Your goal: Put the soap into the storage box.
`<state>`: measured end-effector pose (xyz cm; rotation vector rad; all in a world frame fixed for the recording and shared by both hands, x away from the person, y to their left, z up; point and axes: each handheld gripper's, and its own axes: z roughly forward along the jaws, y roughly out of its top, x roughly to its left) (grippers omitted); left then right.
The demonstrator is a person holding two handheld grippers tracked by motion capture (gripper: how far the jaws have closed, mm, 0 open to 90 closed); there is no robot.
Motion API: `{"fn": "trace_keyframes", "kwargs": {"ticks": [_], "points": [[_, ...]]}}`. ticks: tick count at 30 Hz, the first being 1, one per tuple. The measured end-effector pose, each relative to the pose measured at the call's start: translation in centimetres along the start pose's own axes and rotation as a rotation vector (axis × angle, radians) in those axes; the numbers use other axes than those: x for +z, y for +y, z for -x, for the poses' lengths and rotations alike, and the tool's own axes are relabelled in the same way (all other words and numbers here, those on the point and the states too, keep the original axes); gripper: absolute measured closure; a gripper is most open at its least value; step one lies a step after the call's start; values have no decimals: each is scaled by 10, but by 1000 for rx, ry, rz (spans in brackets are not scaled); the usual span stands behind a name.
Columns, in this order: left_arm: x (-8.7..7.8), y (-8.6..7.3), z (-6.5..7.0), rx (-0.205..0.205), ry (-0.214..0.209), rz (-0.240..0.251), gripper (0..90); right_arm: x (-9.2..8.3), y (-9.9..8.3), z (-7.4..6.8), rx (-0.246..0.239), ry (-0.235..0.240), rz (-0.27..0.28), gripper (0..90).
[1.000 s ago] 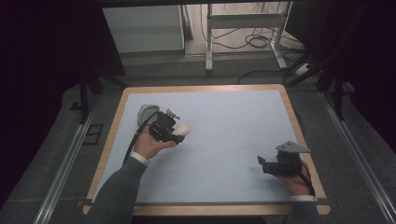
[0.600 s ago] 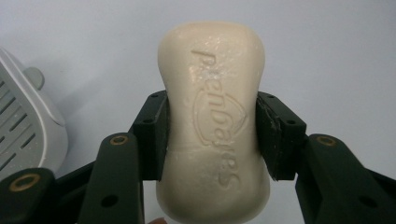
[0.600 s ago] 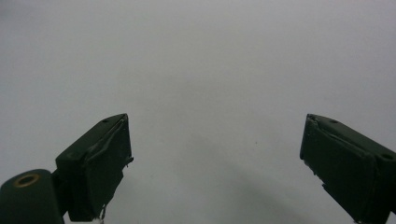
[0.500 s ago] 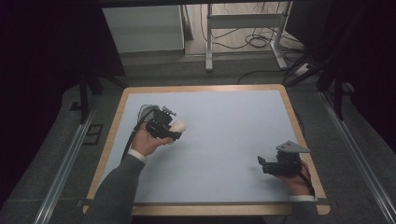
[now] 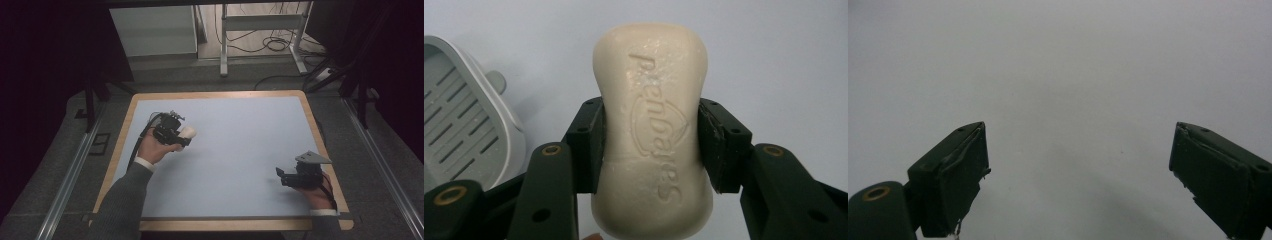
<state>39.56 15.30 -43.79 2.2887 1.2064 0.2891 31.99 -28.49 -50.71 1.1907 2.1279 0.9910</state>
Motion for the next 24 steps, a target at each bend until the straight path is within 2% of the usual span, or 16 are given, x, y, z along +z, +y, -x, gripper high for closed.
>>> {"fn": "trace_keyframes", "kwargs": {"ticks": [24], "points": [[-7,8,-28,-62,38,14,495,1,0,-1,-8,-5,-7,86]]}}
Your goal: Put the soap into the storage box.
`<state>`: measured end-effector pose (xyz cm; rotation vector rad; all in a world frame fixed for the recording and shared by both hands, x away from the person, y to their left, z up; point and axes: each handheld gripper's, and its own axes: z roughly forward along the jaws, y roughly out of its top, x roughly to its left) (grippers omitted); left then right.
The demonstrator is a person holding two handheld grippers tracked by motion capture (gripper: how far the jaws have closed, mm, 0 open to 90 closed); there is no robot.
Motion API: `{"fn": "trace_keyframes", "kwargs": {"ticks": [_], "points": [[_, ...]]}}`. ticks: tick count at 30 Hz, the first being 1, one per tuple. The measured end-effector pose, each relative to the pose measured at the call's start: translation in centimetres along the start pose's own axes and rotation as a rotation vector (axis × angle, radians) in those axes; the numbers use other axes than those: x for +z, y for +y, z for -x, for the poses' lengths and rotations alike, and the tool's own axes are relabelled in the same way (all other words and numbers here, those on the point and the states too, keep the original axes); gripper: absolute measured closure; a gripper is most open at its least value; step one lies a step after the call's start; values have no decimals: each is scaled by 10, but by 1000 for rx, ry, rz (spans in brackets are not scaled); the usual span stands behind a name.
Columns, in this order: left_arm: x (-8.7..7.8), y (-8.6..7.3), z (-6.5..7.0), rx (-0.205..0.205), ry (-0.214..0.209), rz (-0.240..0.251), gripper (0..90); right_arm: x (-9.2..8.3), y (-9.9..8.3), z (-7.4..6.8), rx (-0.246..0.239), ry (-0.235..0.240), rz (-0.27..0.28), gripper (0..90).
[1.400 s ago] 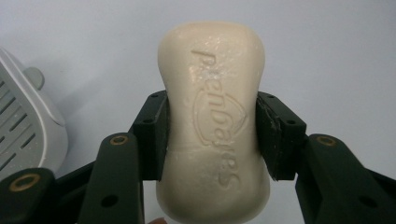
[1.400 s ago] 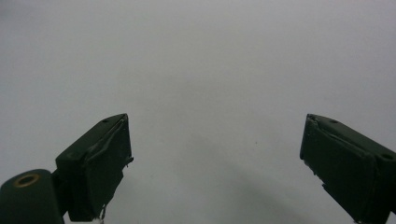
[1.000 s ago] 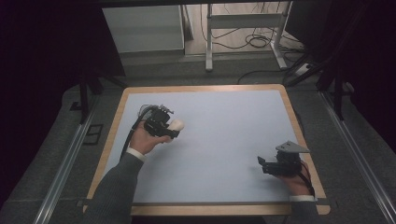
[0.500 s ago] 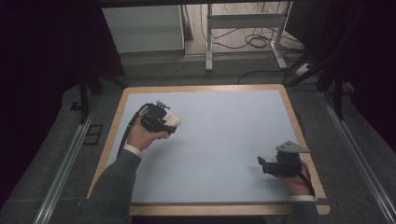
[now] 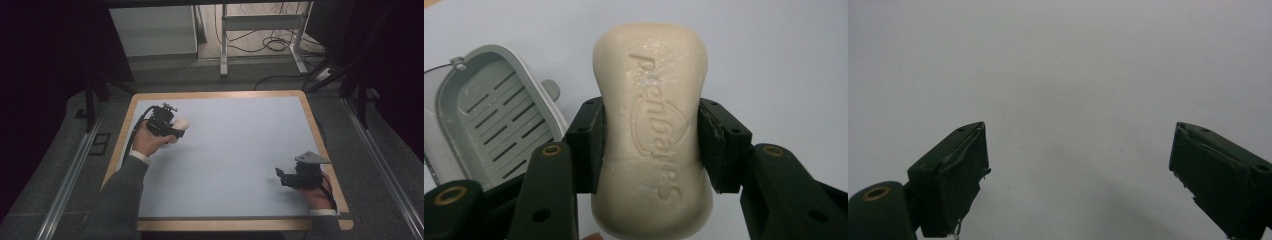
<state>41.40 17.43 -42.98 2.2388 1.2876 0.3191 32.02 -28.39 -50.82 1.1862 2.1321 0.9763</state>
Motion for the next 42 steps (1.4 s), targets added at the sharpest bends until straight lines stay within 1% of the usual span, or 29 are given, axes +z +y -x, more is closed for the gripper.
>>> {"fn": "trace_keyframes", "kwargs": {"ticks": [2,4,7,9,11,14,15,16,17,18,22,23,29,31,33,35,36,42], "points": [[0,0,-2,-3,2,-1,495,0,0,0,-1,1,1,86],[2,0,-7,-17,7,-6,495,0,0,0,-1,2,3,86],[3,0,-10,-26,11,-8,495,0,0,0,0,1,3,86],[3,0,-13,-33,5,-15,495,0,0,0,1,1,1,86],[4,0,-15,-47,10,-13,495,0,0,1,3,0,4,86],[5,1,-19,-54,13,-13,495,-2,0,1,6,-3,5,86],[5,1,-20,-53,20,-15,495,-2,1,1,6,-3,6,86],[5,2,-21,-62,24,-11,495,-2,1,1,5,-2,7,86],[4,2,-23,-61,22,-10,495,-2,1,1,5,-2,7,86],[4,3,-24,-69,24,-7,495,-2,1,1,6,-1,6,86],[4,6,-30,-80,37,-2,495,-1,1,0,4,-2,6,86],[4,7,-31,-88,41,-2,495,-2,1,0,4,-2,7,86],[8,7,-42,-125,57,-12,495,-1,0,1,6,-5,5,86],[10,7,-47,-136,66,-14,495,-1,0,1,6,-5,4,86],[14,7,-53,-149,81,-28,495,-1,0,1,8,-6,3,86],[15,8,-55,-150,87,-32,495,-1,0,1,6,-7,4,86],[16,9,-57,-161,91,-28,495,-1,0,1,7,-10,3,86],[19,11,-62,-182,101,-28,495,-1,0,2,10,-12,2,86]]}}
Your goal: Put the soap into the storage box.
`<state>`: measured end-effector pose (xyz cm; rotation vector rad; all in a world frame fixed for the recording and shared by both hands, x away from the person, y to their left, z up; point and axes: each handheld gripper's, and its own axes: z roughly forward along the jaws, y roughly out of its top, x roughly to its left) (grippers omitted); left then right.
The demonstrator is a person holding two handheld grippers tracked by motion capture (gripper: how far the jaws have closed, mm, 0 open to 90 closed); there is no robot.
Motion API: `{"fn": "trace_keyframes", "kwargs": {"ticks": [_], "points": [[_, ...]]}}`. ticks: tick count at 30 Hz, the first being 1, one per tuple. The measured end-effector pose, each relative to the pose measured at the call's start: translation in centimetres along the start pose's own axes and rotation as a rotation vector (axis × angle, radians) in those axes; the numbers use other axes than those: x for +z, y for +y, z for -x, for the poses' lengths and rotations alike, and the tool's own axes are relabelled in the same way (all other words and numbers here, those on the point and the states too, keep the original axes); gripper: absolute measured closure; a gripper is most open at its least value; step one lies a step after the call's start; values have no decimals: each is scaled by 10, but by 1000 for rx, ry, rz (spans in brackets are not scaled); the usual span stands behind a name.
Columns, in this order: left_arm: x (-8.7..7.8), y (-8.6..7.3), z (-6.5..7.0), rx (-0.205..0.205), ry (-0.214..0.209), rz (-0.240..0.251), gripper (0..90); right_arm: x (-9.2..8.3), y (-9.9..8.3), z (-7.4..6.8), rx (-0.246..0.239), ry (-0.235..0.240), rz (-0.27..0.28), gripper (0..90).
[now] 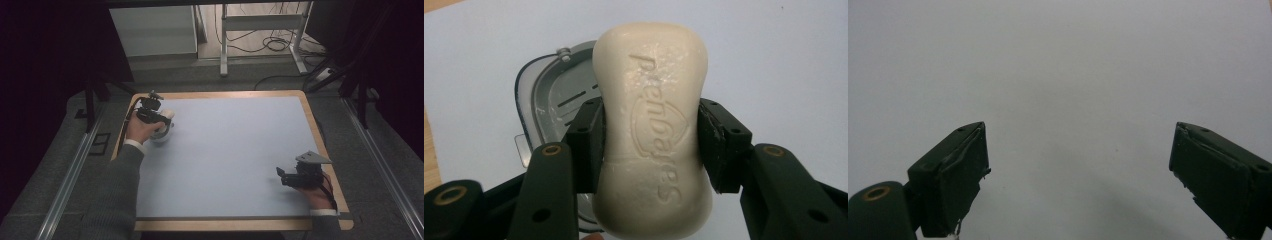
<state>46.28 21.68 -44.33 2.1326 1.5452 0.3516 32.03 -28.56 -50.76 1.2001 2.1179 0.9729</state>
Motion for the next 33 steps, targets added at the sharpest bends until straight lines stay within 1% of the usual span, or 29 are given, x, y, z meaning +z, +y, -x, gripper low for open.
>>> {"fn": "trace_keyframes", "kwargs": {"ticks": [1,7,13,14,16,20,21,23,25,27,28,29,30,31,33], "points": [[1,0,-1,-10,3,2,495,0,0,0,2,0,-1,86],[6,1,-7,-38,18,-8,495,1,0,0,1,-3,-4,86],[13,0,-10,-48,23,-26,495,1,-1,0,-1,-4,-6,86],[14,0,-11,-55,23,-30,495,1,-1,0,-1,-4,-5,86],[16,-1,-12,-57,32,-32,494,1,-1,0,-1,-5,-5,86],[19,-2,-12,-61,32,-45,494,1,-1,0,-2,-4,-7,86],[19,-3,-12,-56,30,-48,494,1,-1,0,-2,-4,-7,86],[20,-3,-12,-61,27,-45,495,1,-1,0,-2,-5,-6,86],[21,-3,-12,-54,27,-58,495,1,-1,0,-2,-5,-6,86],[22,-4,-11,-57,34,-57,490,1,-1,0,-2,-5,-6,86],[20,-3,-12,-60,33,-34,430,1,-1,0,-2,-4,-6,86],[20,-3,-12,-60,33,-34,397,1,-1,0,-2,-4,-6,86],[18,-3,-11,-65,27,-23,397,1,-1,0,-2,-5,-6,86],[16,-3,-11,-58,20,-17,344,1,-1,0,-2,-6,-6,86],[12,-3,-9,-50,8,-1,340,1,-1,0,-3,-5,-6,86]]}}
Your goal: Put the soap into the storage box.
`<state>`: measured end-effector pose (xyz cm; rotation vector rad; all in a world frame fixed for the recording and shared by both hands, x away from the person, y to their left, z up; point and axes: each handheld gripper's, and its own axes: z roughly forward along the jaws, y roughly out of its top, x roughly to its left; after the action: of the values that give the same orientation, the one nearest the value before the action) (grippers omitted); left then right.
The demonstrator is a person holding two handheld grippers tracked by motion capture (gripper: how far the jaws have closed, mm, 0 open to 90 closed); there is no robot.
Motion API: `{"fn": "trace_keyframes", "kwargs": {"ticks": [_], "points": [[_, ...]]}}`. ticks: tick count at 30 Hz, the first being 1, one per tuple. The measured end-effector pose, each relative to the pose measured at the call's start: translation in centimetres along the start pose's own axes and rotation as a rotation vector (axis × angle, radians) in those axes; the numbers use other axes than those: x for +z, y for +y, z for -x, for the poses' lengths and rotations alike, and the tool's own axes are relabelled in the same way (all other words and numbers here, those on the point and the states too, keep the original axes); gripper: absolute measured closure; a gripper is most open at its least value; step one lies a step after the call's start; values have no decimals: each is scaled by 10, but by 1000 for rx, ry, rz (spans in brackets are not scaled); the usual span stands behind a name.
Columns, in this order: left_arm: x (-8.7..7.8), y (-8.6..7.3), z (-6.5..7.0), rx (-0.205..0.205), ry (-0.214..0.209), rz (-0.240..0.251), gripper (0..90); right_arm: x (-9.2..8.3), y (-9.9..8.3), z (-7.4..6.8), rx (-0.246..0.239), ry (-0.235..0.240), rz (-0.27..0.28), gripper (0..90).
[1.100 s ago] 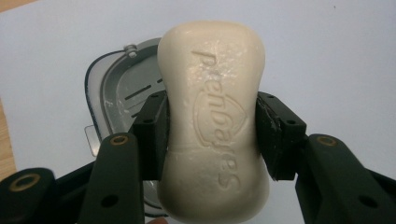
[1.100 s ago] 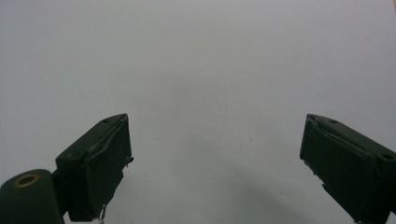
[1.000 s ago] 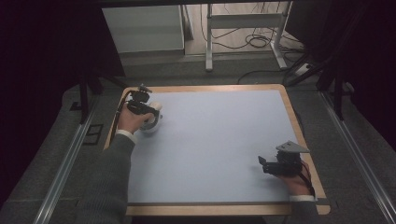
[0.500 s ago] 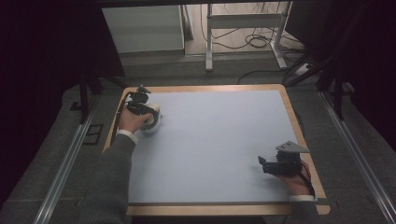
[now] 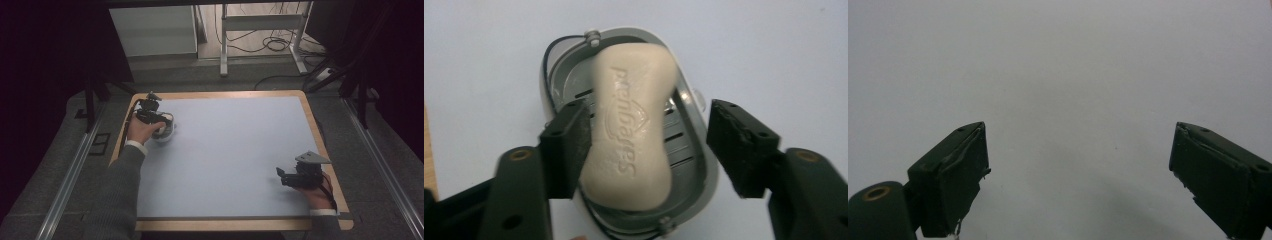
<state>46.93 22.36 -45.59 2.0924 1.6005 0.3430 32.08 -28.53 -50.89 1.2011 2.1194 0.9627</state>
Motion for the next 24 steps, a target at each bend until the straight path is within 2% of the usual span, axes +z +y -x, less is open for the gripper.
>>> {"fn": "trace_keyframes", "kwargs": {"ticks": [2,8,10,12,14,15,19,24], "points": [[-4,0,1,-9,-20,21,318,0,0,0,-1,0,1,86],[-17,-3,5,-2,-39,72,288,0,0,1,-1,0,-1,86],[-21,-5,8,15,-55,89,288,0,0,1,-1,-1,1,86],[-27,-11,15,43,-95,108,287,-1,0,1,1,-1,6,86],[-29,-13,17,54,-102,113,287,-1,0,0,0,-1,7,86],[-33,-18,22,74,-126,129,288,-1,0,0,-1,-1,7,86],[-38,-27,30,101,-139,146,289,-1,0,-1,-4,1,7,86],[-42,-43,42,144,-178,163,290,-2,1,-2,-7,3,12,86]]}}
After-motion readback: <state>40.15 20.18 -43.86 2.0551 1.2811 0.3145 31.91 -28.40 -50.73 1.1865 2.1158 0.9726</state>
